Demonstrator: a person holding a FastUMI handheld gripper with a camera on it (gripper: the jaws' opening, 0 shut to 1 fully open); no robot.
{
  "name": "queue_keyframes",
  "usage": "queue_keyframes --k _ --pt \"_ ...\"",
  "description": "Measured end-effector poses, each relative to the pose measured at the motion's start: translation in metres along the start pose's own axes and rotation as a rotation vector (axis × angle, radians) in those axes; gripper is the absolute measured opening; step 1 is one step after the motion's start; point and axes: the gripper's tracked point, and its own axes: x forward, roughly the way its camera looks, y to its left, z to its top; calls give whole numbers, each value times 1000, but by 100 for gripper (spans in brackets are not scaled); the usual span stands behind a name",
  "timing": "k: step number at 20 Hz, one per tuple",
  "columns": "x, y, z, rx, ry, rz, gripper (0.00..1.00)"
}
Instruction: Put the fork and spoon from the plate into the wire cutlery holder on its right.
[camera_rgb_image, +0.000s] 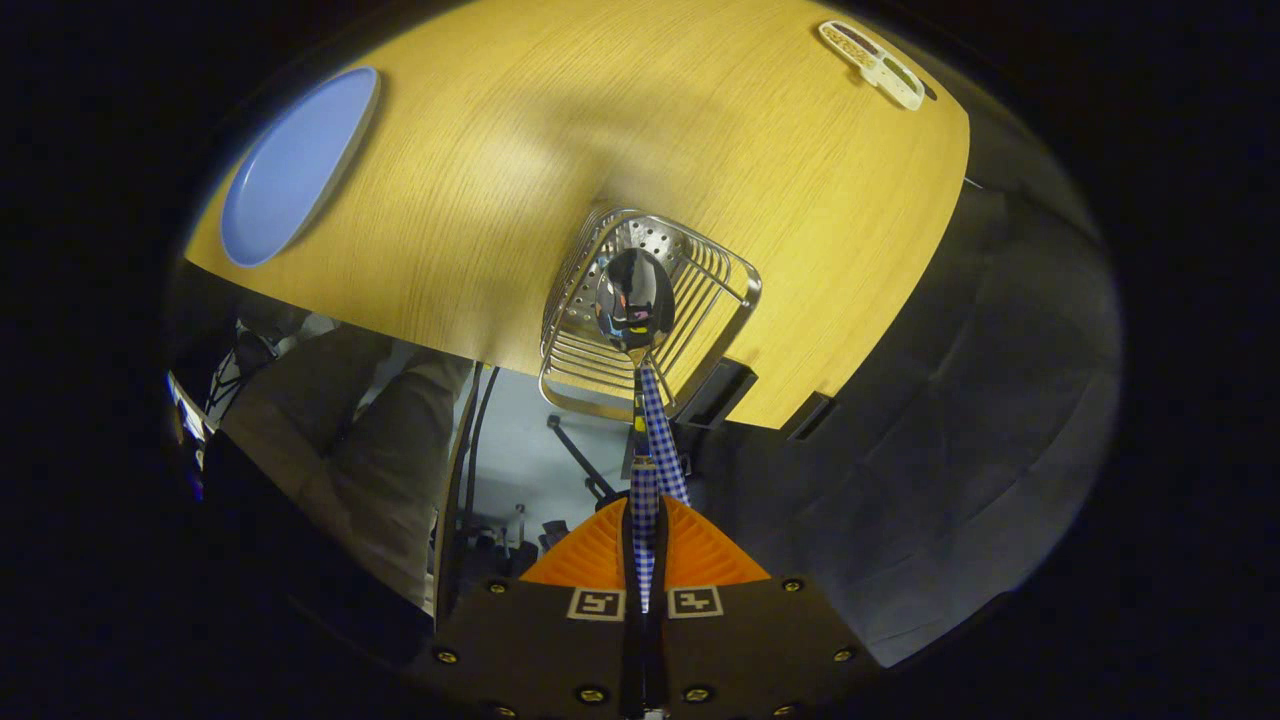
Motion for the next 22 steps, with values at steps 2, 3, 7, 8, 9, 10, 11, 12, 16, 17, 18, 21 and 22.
queue_keyframes --k 2,3,7,8,9,10,11,12,16,17,18,21,22 --pt "2 -2 6 -16 7 -16 1" --pt "1 -2 11 -13 -7 -12 1" --pt "-1 -8 26 -8 -65 -15 9" --pt "-1 -11 28 -13 -75 -19 11" --pt "1 -12 26 -14 -78 -22 11" --pt "-6 -13 28 -15 -82 -27 14" --pt "-7 -15 26 -18 -92 -27 22" --pt "-7 -16 25 -14 -107 -31 23" --pt "-26 -21 26 39 -247 -34 66" --pt "-31 -19 20 59 -288 -29 81" --pt "-36 -15 20 76 -324 -19 96" --pt "-48 4 17 141 -438 47 97" --pt "-55 14 17 160 -494 75 97"
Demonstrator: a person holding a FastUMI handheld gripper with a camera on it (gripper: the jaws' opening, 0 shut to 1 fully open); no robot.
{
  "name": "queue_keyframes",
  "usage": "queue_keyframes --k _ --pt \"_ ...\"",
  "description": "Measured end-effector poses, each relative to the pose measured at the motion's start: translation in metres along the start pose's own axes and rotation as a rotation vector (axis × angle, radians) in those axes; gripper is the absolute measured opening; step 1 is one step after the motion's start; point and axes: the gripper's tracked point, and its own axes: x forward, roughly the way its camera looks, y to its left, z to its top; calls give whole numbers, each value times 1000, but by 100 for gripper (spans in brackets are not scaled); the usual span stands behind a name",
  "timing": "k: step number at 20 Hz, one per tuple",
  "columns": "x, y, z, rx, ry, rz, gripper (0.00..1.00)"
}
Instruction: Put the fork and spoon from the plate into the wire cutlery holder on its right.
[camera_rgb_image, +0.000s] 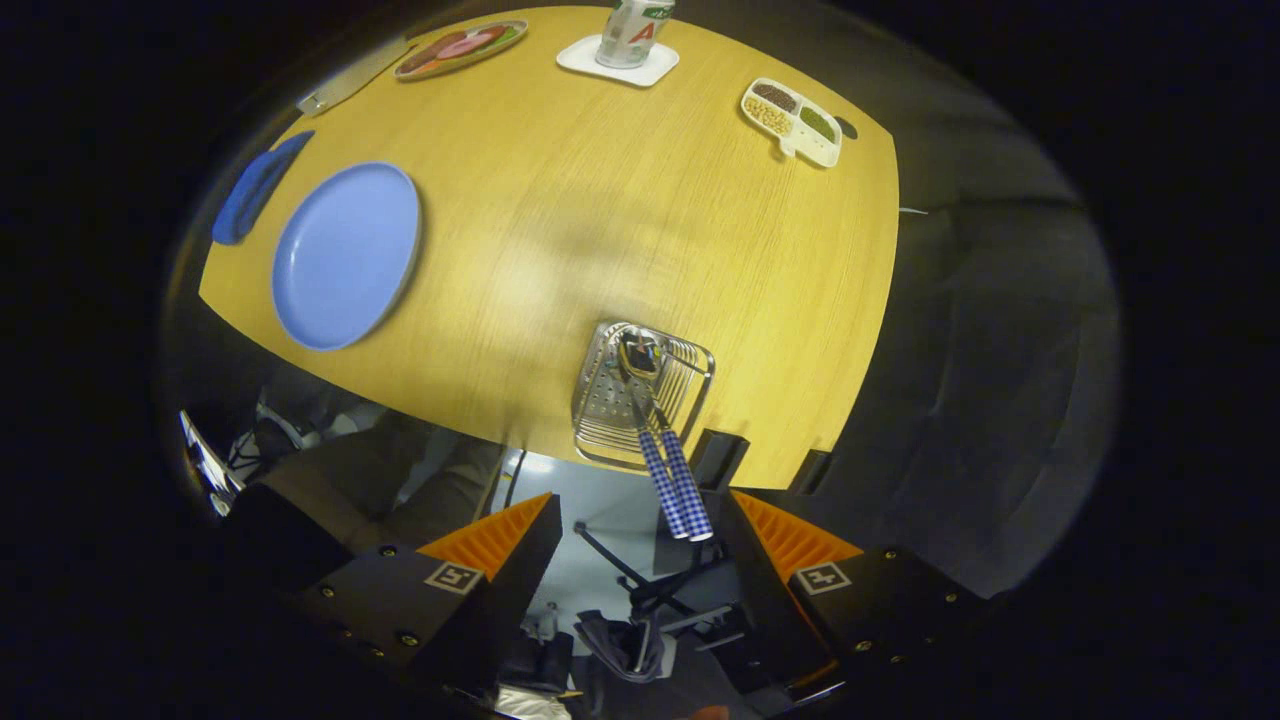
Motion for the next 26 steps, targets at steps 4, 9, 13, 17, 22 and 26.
queue_keyframes --k 4,9,13,17,22,26 --pt "-23 46 23 89 -302 58 97" --pt "-61 97 62 184 -679 132 97" --pt "-106 108 71 240 -919 134 97" --pt "-152 102 78 298 -1176 71 97" --pt "-184 113 71 366 -1409 41 97" --pt "-216 102 63 407 -1538 -72 97"
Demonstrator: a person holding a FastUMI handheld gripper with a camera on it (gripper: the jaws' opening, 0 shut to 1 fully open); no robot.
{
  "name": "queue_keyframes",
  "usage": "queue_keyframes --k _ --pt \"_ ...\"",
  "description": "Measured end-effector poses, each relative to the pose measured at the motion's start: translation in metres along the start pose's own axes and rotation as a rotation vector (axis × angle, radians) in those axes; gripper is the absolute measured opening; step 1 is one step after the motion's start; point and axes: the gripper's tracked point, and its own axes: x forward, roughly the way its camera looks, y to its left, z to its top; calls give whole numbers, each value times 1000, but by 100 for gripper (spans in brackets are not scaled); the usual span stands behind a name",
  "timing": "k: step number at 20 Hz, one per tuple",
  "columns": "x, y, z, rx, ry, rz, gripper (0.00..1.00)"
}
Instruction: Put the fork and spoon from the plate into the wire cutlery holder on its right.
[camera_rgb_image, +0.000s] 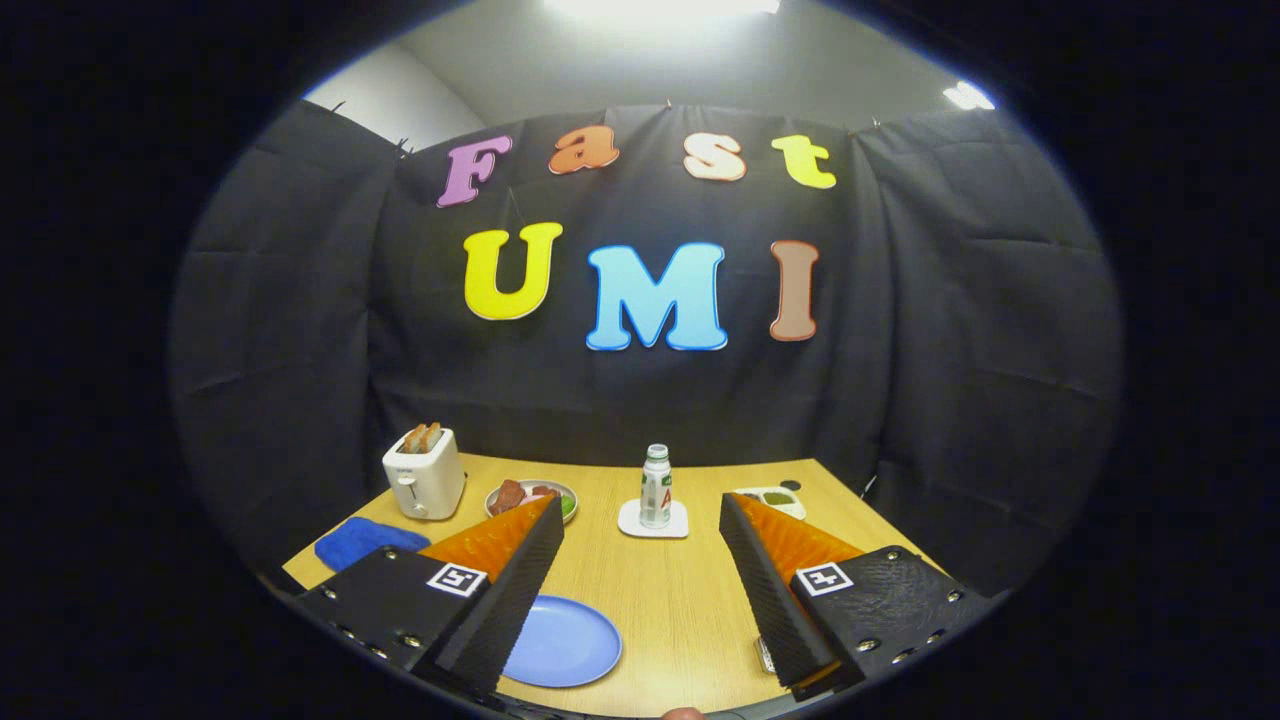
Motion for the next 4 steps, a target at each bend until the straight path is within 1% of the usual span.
queue_keyframes --k 2,4 --pt "-5 8 6 -21 -24 -6 97" --pt "0 19 20 -33 -85 6 97"
